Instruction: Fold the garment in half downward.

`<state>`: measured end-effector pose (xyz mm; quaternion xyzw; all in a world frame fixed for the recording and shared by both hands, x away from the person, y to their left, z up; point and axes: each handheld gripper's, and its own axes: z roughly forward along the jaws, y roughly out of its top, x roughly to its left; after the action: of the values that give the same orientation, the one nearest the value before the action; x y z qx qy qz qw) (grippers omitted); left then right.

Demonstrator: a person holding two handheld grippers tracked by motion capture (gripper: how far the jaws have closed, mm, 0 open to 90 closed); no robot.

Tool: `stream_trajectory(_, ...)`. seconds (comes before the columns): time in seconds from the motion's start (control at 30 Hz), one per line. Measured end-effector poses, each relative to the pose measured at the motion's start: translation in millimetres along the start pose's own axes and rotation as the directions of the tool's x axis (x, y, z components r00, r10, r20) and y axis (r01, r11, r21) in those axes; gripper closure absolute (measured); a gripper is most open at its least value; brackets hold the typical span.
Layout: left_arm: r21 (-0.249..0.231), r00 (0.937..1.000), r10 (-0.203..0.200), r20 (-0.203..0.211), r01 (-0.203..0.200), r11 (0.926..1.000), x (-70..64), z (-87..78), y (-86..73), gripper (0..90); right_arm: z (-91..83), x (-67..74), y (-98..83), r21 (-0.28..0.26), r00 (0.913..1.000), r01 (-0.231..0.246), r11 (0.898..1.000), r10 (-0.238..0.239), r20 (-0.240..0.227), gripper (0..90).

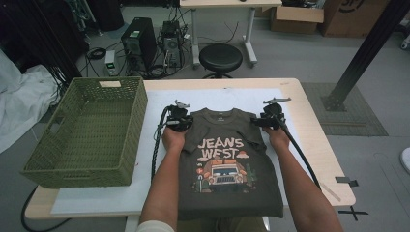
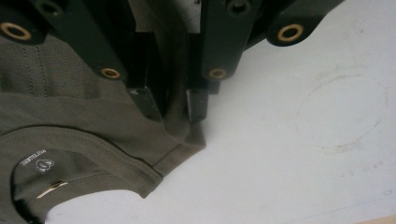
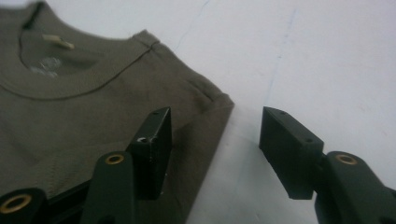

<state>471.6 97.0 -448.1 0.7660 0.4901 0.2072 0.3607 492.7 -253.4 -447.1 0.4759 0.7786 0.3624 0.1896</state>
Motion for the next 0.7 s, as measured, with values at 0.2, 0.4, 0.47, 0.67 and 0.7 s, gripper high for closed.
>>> stream_trajectory(0.2, -0.003, 0.9995, -0.03, 0.007, 0.03, 0.9995, 2.3, -0.7, -0.4, 84.6, 0.9, 3.8, 1.4, 0.006, 0.9989, -0.034, 0.999, 0.034, -0.032, 80.6)
stream_trajectory(0.4, -0.036, 0.9918, -0.119, 0.047, 0.121, 0.992, 14.2, -21.3, -3.1, 85.9, -12.9, 5.0, -1.3, -0.026, 0.9956, -0.055, 0.998, 0.053, -0.077, 85.2)
stream_trajectory(0.47, -0.075, 0.9905, -0.116, 0.074, 0.122, 0.9897, 14.3, -33.5, -3.1, 85.9, -23.4, 5.7, -4.0, -0.062, 0.9929, -0.069, 0.996, 0.062, -0.101, 85.2)
stream_trajectory(0.67, -0.171, 0.9904, -0.059, 0.125, 0.08, 0.982, 3.6, -74.3, -7.8, 85.7, -68.8, 21.0, -20.6, -0.192, 0.988, -0.07, 0.979, 0.042, -0.149, 85.0)
stream_trajectory(0.7, -0.188, 0.989, -0.05, 0.139, 0.076, 0.9792, 0.3, -83.2, -10.5, 85.7, -75.7, 23.1, -23.2, -0.207, 0.9876, -0.067, 0.976, 0.035, -0.153, 85.0)
